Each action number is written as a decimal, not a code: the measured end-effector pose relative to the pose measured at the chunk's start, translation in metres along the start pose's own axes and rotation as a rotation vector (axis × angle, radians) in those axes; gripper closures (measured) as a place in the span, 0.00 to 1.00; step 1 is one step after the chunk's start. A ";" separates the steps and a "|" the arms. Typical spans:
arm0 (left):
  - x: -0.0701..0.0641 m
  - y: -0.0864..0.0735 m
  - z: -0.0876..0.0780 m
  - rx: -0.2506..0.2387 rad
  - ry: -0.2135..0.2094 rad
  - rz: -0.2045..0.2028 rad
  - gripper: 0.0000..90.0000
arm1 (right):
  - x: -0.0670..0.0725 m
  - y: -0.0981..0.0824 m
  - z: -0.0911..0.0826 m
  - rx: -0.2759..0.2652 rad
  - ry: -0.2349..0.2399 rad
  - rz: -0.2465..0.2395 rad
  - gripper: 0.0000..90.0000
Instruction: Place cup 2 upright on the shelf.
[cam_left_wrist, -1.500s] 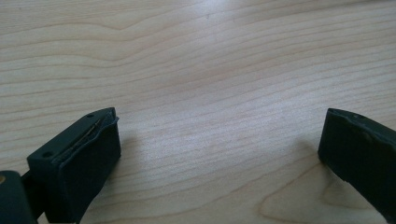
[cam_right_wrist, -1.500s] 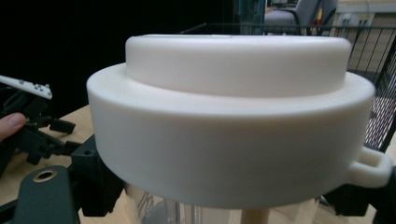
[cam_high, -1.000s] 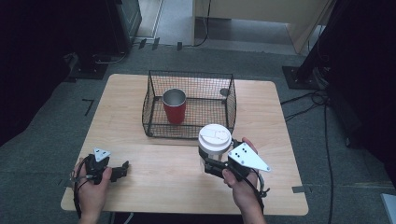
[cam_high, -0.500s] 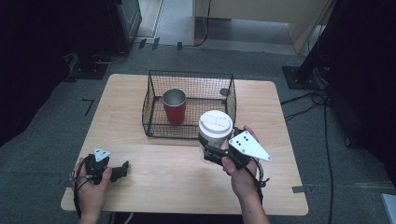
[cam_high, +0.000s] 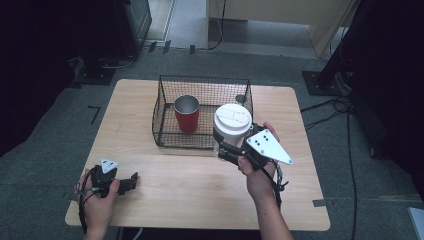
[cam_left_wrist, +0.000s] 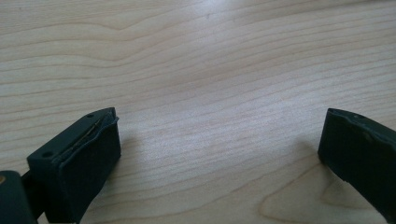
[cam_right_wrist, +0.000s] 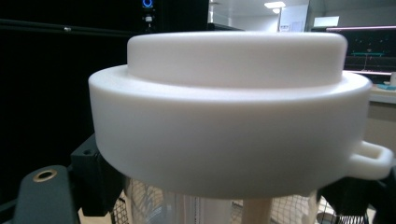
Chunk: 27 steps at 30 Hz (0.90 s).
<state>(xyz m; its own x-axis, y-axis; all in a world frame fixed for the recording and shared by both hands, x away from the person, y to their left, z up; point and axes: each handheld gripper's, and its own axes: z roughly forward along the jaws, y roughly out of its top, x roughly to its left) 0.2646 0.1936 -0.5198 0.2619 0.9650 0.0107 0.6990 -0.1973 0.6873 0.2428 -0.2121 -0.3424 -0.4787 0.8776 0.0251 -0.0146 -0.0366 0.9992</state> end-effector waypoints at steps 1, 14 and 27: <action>0.000 0.000 0.000 0.000 0.000 0.000 0.00 | 0.000 0.001 0.001 -0.003 -0.002 0.001 0.18; 0.000 0.000 0.000 0.000 0.000 0.000 0.00 | -0.006 0.013 0.021 -0.024 -0.015 -0.023 0.18; 0.000 0.000 0.000 0.000 0.000 0.000 0.00 | -0.017 0.016 0.046 -0.021 -0.033 -0.008 0.18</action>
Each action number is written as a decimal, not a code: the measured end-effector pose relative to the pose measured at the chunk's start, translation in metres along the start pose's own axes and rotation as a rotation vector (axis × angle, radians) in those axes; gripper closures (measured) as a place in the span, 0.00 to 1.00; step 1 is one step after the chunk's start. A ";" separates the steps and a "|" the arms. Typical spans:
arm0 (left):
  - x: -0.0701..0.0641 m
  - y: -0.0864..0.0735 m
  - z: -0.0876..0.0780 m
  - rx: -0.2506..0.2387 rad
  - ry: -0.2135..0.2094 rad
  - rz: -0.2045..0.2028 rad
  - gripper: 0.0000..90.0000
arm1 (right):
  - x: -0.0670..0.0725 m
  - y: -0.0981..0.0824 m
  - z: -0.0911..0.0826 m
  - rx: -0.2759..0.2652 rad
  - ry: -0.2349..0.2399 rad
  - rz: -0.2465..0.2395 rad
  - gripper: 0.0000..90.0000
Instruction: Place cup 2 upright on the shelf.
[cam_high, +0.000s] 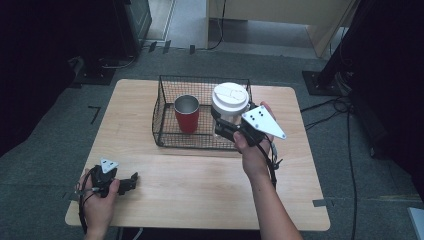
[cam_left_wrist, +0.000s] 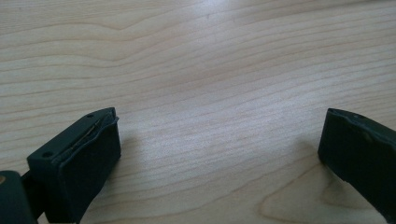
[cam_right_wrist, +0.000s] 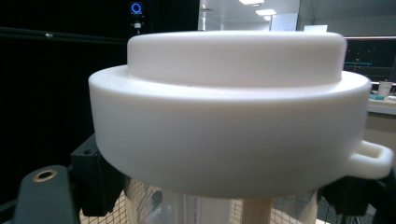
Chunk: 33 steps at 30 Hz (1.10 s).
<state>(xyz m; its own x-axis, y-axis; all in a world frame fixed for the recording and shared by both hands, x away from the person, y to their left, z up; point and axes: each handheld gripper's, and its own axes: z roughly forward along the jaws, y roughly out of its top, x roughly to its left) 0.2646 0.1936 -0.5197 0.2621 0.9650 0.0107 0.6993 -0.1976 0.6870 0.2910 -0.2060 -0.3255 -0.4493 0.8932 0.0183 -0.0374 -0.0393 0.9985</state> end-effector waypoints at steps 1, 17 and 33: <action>0.000 0.000 0.000 0.000 0.000 0.000 0.00 | -0.001 0.000 0.003 -0.001 -0.004 0.002 0.18; 0.000 0.000 0.000 -0.002 0.000 0.000 0.00 | -0.021 -0.022 0.045 0.022 -0.054 0.015 0.18; 0.000 0.000 0.000 0.000 0.000 0.000 0.00 | -0.040 -0.054 0.076 0.049 -0.127 0.083 0.18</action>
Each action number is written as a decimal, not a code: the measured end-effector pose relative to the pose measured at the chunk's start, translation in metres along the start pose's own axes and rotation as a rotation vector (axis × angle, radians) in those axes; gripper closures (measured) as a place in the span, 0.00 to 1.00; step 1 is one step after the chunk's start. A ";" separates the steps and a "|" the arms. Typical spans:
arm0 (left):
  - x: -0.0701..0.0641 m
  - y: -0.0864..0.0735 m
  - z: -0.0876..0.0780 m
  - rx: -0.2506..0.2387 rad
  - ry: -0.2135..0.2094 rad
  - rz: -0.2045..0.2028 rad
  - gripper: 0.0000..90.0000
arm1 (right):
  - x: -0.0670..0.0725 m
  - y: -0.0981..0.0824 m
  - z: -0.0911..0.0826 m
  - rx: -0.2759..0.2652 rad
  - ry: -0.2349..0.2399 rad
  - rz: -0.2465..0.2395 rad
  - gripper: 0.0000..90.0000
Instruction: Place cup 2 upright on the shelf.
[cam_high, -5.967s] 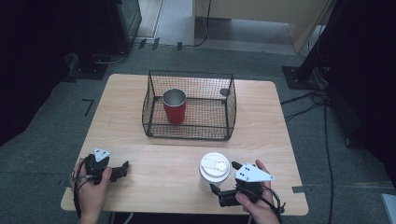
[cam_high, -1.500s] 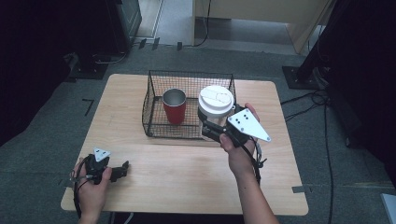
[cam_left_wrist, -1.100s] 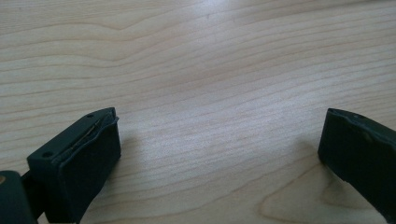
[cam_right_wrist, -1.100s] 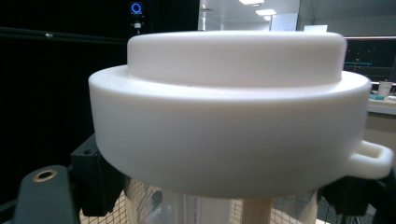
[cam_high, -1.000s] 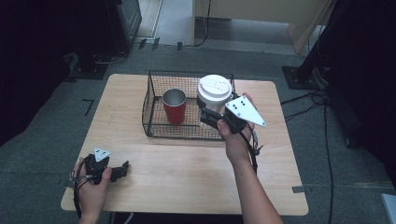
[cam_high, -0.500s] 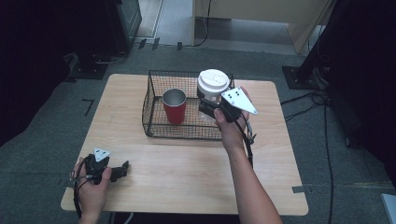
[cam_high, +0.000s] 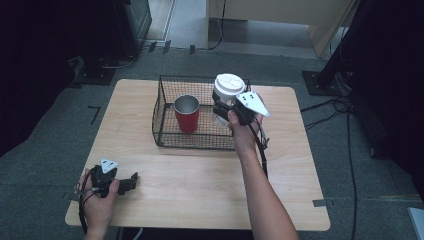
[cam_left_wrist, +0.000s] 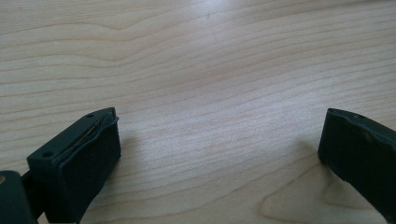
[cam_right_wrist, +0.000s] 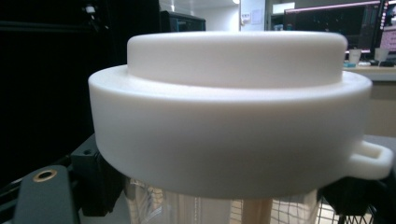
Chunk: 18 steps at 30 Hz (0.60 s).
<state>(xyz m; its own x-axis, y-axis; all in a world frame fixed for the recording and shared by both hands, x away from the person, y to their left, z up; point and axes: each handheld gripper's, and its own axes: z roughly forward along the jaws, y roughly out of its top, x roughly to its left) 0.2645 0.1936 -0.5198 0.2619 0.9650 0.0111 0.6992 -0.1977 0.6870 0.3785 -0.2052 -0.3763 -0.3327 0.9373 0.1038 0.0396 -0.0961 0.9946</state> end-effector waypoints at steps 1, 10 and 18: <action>0.000 0.000 0.000 0.000 0.000 0.000 0.00 | -0.001 -0.002 0.002 0.004 -0.002 0.001 0.18; 0.000 0.000 0.000 -0.001 0.000 0.000 0.00 | -0.004 -0.016 0.015 0.073 -0.019 0.020 0.18; 0.000 0.000 0.000 -0.001 0.000 0.000 0.00 | -0.004 -0.024 0.023 0.125 -0.030 0.011 0.18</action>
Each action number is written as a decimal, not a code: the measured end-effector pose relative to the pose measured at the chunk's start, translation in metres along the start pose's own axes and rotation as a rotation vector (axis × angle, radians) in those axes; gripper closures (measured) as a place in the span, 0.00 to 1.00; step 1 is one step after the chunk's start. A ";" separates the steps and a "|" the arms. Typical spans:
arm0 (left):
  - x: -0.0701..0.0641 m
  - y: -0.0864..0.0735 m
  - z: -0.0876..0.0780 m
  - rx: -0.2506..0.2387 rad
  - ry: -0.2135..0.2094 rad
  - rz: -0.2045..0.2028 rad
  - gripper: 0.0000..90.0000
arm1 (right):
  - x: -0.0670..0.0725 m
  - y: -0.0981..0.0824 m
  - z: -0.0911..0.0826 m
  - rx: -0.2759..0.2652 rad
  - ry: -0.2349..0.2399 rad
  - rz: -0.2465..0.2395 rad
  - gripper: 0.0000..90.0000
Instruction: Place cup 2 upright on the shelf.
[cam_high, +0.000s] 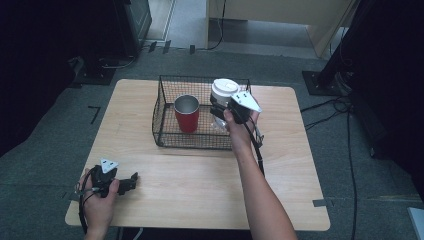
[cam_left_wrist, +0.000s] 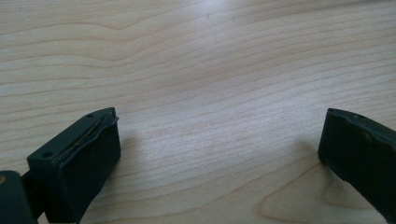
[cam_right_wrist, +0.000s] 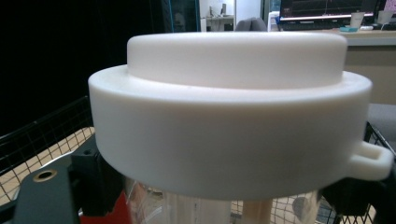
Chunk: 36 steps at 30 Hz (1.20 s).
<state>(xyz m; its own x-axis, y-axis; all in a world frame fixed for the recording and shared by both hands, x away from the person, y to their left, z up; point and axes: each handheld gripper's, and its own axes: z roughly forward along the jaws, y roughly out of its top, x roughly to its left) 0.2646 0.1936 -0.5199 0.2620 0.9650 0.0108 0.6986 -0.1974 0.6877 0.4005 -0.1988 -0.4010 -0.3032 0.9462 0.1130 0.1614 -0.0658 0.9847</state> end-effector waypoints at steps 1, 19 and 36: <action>0.000 0.000 0.000 0.000 0.000 0.000 0.00 | 0.000 0.000 0.001 0.005 -0.002 0.001 0.18; 0.000 0.000 0.000 0.000 0.000 0.000 0.00 | -0.009 -0.002 0.049 0.010 -0.026 0.003 0.18; 0.000 0.000 0.000 0.001 0.000 0.002 0.00 | -0.012 -0.028 0.085 0.083 -0.003 -0.026 0.18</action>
<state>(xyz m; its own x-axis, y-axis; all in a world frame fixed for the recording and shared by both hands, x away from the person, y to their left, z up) 0.2645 0.1937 -0.5199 0.2634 0.9646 0.0117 0.6990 -0.1992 0.6868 0.4792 -0.1820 -0.4414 -0.3057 0.9481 0.0871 0.2307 -0.0150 0.9729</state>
